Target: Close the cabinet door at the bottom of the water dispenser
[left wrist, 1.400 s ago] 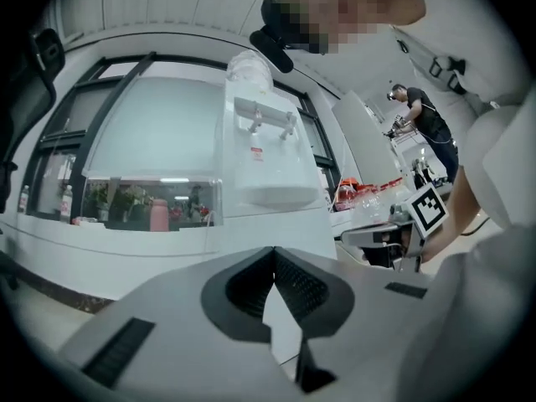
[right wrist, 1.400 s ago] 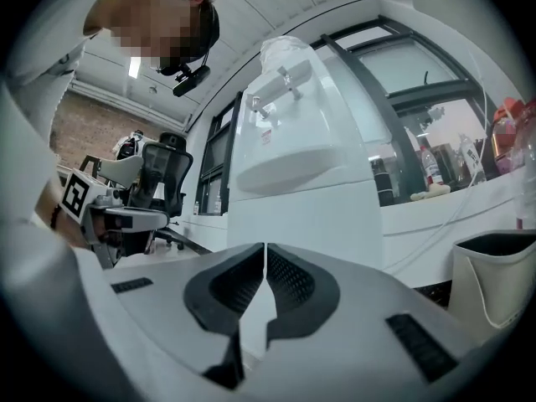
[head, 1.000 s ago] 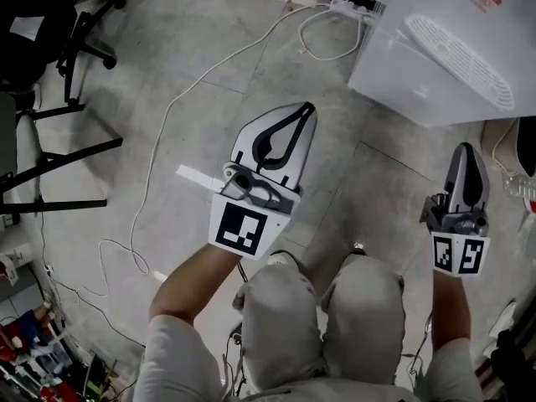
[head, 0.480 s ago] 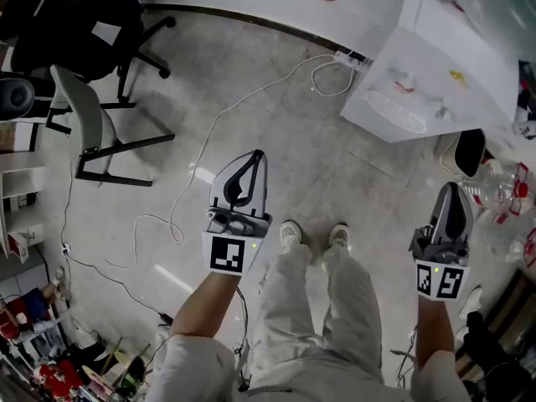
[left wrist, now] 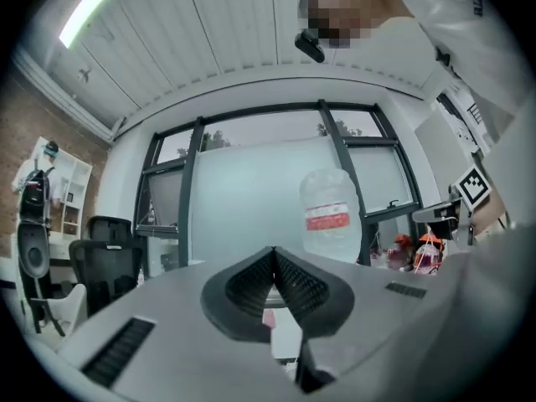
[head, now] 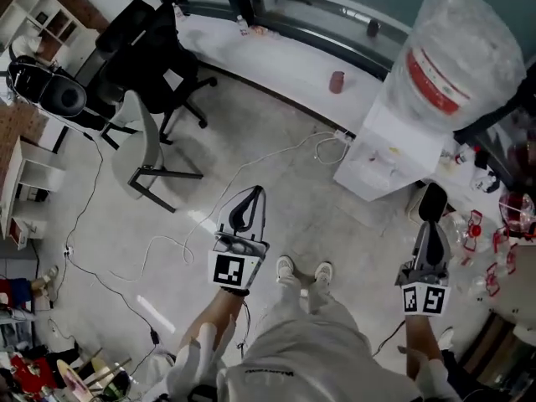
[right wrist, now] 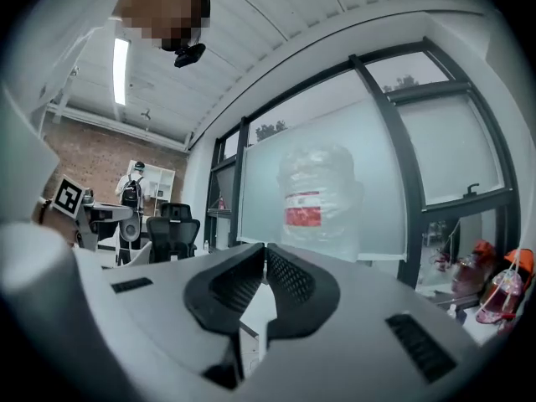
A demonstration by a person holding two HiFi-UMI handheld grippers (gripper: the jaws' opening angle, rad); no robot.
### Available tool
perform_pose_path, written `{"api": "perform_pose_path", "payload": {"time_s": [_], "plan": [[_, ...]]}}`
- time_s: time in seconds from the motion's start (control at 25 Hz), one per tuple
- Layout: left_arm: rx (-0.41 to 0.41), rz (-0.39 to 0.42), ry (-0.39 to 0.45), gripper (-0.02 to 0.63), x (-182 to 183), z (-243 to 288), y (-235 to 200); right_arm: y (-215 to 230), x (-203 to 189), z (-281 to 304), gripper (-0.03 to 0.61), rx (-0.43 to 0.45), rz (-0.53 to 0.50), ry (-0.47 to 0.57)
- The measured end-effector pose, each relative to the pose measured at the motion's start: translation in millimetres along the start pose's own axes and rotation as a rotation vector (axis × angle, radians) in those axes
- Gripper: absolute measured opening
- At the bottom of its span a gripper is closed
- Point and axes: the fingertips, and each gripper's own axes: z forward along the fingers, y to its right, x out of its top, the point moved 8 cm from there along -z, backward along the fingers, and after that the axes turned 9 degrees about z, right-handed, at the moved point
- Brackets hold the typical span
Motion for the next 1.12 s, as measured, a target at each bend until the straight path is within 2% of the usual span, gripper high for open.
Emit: {"api": "perform_pose_path", "payload": {"time_s": [0.16, 0.4, 0.64, 0.92, 1.12], "plan": [[0.052, 0.038, 0.049, 0.008, 36, -26, -12, -9, 30, -21, 0.023, 0.029, 0.022, 0.022], [0.106, 0.022, 0.063, 0.008, 40, -59, -17, -20, 50, -36, 0.020, 0.039, 0.019, 0.073], [0.116, 0.031, 0.085, 0.008, 49, -72, -20, -24, 57, -46, 0.015, 0.042, 0.022, 0.092], [0.080, 0.070, 0.106, 0.008, 57, -78, -21, -35, 54, -54, 0.015, 0.054, 0.028, 0.097], [0.066, 0.040, 0.101, 0.008, 52, -77, -14, -41, 51, -55, 0.015, 0.051, 0.020, 0.089]]}}
